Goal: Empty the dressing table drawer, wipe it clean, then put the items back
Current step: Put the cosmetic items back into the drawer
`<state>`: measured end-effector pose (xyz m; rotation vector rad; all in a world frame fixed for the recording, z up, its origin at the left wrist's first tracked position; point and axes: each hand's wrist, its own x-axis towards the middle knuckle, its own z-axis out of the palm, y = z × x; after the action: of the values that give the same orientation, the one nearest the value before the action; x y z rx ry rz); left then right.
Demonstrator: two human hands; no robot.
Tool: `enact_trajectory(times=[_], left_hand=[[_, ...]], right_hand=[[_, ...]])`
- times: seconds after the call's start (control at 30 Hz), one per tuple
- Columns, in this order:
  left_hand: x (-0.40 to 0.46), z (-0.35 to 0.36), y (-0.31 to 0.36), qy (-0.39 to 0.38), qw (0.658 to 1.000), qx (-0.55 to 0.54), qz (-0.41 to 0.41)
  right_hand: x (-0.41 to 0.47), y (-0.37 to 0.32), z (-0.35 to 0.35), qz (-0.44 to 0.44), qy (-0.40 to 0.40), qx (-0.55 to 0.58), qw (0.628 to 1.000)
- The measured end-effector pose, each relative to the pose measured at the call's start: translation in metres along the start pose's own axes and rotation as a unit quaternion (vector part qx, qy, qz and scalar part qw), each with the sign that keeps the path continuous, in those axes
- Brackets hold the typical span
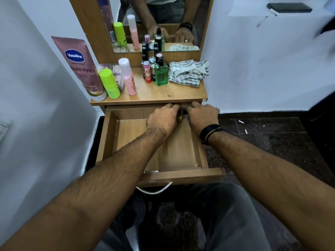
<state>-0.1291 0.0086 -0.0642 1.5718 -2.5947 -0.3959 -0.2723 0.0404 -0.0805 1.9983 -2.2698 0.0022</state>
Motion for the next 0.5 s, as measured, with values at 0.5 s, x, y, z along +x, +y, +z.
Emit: enact_trajectory(times=[0.5], left_hand=[[0.006,-0.103,-0.014,0.132,0.983,0.101,0.084]], right_hand=[[0.038,-0.021,-0.067,-0.014,0.09,0.189,0.978]])
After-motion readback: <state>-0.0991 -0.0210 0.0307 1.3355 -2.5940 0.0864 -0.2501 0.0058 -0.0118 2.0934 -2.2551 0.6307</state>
